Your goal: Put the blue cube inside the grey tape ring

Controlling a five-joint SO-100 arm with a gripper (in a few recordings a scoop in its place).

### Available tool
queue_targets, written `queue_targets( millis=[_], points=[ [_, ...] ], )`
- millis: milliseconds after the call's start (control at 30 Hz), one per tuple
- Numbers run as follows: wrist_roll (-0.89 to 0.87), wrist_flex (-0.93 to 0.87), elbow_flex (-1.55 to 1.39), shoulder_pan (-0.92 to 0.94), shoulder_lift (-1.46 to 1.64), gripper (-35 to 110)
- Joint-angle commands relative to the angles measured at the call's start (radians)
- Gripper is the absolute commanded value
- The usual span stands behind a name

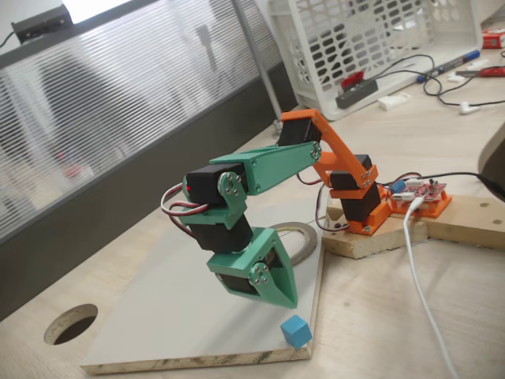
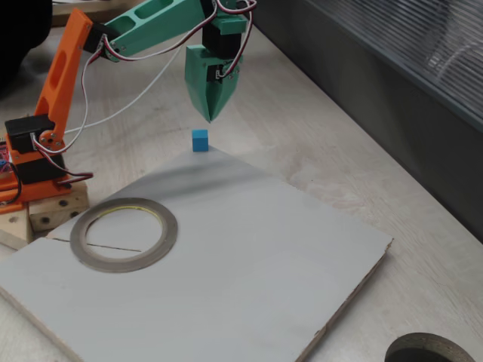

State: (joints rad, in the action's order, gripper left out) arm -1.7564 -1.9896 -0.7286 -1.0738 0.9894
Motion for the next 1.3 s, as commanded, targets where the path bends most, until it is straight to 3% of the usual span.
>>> queue_targets(
  millis=[0,1267],
  points=[
    [-0.015,-0.023,0.011,-0.003,0.009,0],
    [-0.009,-0.025,0.018,-0.032,0.009,1]
  ],
)
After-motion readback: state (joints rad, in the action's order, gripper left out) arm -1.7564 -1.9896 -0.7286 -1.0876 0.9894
